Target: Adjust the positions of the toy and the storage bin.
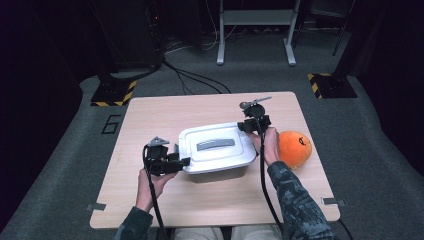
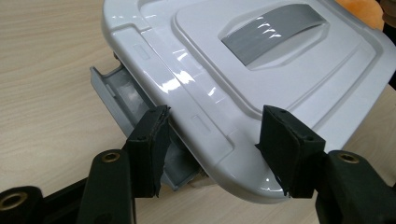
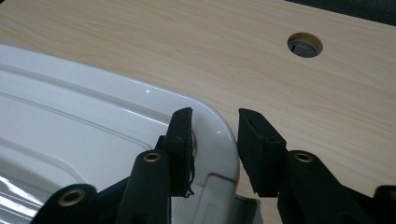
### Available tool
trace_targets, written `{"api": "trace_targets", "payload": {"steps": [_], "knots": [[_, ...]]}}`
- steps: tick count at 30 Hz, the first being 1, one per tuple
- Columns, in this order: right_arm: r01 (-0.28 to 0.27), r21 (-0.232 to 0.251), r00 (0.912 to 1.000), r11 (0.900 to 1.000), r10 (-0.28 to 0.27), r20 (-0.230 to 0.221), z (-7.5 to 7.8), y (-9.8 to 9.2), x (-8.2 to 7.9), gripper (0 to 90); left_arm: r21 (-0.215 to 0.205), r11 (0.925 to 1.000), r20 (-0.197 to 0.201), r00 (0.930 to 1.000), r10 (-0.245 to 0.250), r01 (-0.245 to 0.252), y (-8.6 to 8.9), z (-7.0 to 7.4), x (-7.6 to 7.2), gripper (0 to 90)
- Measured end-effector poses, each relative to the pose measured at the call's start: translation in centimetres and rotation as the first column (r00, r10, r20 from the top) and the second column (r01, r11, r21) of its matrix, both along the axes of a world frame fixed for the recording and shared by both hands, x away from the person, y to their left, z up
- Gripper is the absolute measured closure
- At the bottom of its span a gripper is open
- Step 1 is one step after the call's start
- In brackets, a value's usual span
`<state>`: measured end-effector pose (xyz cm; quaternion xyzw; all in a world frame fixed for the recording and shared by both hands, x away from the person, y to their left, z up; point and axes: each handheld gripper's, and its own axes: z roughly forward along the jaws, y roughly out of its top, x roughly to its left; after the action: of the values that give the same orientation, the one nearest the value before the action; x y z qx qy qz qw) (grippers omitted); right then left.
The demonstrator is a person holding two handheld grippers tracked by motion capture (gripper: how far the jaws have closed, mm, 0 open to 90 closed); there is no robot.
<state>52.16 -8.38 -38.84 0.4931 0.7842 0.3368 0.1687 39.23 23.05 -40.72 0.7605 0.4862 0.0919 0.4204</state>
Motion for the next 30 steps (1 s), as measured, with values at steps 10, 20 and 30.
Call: {"api": "trace_targets", "payload": {"steps": [10,20,30], "knots": [[-0.002,-0.008,0.9999,1.000,0.002,-0.010,0.1,0.4,0.8,64.0,0.005,0.9998,0.029,0.9993,-0.022,0.022,-0.7,0.2,-1.0,42.7],[-0.016,-0.044,0.9998,0.999,0.016,-0.010,0.3,0.9,1.1,63.5,0.015,0.9998,0.041,0.9991,-0.014,0.013,-1.3,0.2,-1.6,42.5],[-0.023,-0.039,0.9996,0.999,0.022,-0.014,0.3,0.8,1.2,63.0,0.012,0.9997,0.051,0.9984,-0.024,0.023,-1.6,0.2,-2.2,41.9]]}}
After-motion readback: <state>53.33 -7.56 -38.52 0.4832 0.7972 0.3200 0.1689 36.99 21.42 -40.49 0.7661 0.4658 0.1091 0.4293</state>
